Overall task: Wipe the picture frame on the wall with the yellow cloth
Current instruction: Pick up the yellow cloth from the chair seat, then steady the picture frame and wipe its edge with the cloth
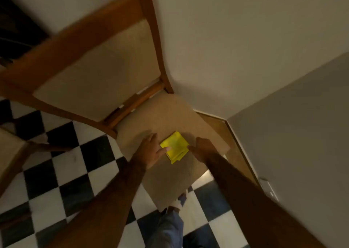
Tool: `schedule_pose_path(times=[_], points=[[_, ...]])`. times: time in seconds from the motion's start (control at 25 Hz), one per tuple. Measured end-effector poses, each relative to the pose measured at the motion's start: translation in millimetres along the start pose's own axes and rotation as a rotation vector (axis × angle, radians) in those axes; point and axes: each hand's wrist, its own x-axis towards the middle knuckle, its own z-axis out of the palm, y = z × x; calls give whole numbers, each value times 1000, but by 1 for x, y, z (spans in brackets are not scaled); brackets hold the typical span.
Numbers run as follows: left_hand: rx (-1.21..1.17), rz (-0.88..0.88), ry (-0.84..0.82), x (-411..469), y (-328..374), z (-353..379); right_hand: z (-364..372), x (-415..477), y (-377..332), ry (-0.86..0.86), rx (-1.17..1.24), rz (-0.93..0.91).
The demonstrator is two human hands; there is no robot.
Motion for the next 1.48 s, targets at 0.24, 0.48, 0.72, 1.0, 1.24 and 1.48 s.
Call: schedule_pose_path(times=[0.24, 0.48, 0.72, 1.0, 1.24, 1.48], points=[[5, -2, 13, 56, -18, 63, 58, 56, 20, 70, 176, -41], [-208, -67, 164, 74, -17, 75, 66, 71, 23, 51, 470, 79], [-732, -89, 70, 38, 32, 20, 9, 11, 19, 129, 892, 141], [-945, 132, -140, -36, 158, -55, -123, -123, 19, 266, 1066, -111], [-927, 397, -206, -120, 284, -103, -208, -264, 47, 413, 1184, -248], [-936, 668, -209, -226, 420, -140, -275, -418, 98, 543, 1108, -293]])
